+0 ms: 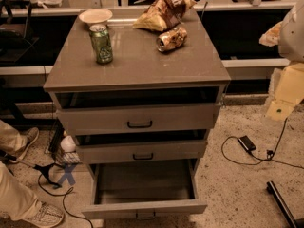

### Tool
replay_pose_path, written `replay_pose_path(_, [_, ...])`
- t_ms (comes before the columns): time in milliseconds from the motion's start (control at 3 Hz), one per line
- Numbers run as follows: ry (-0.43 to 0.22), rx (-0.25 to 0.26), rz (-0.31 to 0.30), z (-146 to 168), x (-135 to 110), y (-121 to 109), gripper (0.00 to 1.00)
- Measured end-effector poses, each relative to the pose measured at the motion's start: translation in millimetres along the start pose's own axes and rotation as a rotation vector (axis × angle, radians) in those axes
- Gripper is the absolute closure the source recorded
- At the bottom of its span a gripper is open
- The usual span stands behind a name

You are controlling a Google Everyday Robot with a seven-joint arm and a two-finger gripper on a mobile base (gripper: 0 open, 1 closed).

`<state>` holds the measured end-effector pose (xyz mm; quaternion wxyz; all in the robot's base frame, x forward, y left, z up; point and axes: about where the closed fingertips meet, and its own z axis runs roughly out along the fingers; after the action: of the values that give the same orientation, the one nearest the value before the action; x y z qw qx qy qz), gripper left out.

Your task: Close bottom drawer

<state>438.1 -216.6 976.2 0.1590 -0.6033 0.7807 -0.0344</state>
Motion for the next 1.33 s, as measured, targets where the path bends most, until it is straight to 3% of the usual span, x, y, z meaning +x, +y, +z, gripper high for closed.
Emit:
replay_pose_path(333, [-0.003, -0.004, 0.005, 3, 0, 1, 0.00])
replay_pose_path(667, [-0.057, -0.097, 0.102, 57, -5, 26, 0.00])
replay_pose_path(1000, [-0.174, -0.250, 0.292, 142, -25, 67, 0.00])
replay_pose_path(1333, [-0.187, -0.265, 0.323, 171, -27, 79, 0.00])
